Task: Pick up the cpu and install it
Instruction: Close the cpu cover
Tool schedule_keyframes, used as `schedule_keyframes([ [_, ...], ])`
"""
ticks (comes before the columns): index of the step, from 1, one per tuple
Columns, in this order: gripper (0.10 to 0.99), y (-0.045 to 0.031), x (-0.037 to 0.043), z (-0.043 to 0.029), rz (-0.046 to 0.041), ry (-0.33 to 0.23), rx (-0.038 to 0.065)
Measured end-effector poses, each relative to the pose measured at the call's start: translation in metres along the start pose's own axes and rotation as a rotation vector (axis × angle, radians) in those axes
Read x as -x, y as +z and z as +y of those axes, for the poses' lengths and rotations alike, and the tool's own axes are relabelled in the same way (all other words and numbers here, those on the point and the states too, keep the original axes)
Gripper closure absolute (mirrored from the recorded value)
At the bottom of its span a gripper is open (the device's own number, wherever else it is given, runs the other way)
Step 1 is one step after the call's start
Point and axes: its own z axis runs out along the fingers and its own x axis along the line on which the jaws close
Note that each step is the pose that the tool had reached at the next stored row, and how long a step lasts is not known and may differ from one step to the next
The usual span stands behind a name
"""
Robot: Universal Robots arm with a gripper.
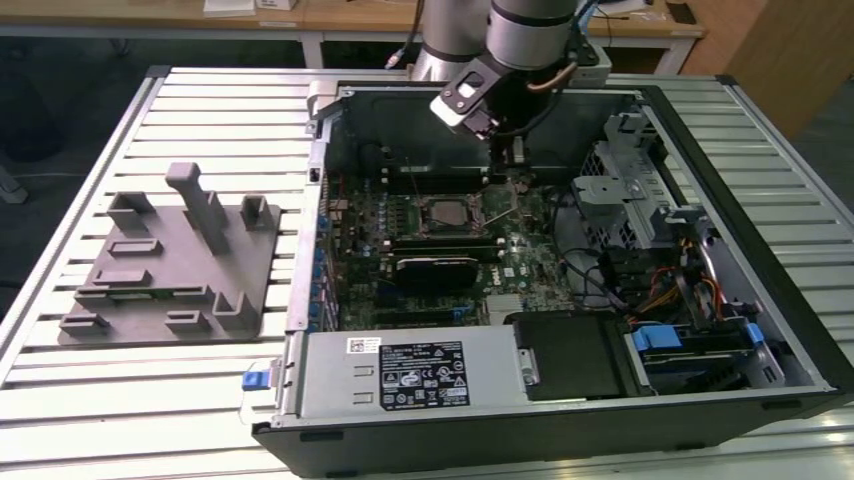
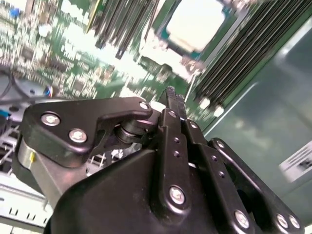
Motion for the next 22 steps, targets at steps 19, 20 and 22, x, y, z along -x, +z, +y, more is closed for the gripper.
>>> schedule_keyframes([
  [19, 0.980, 0.0174, 0.0009, 0.0420, 0.0000, 0.000, -0.003],
  [20, 0.980, 0.0192, 0.0009, 0.0419, 0.0001, 0.000, -0.004],
  [22, 0.980, 0.0207, 0.0010, 0.0419, 0.0001, 0.000, -0.004],
])
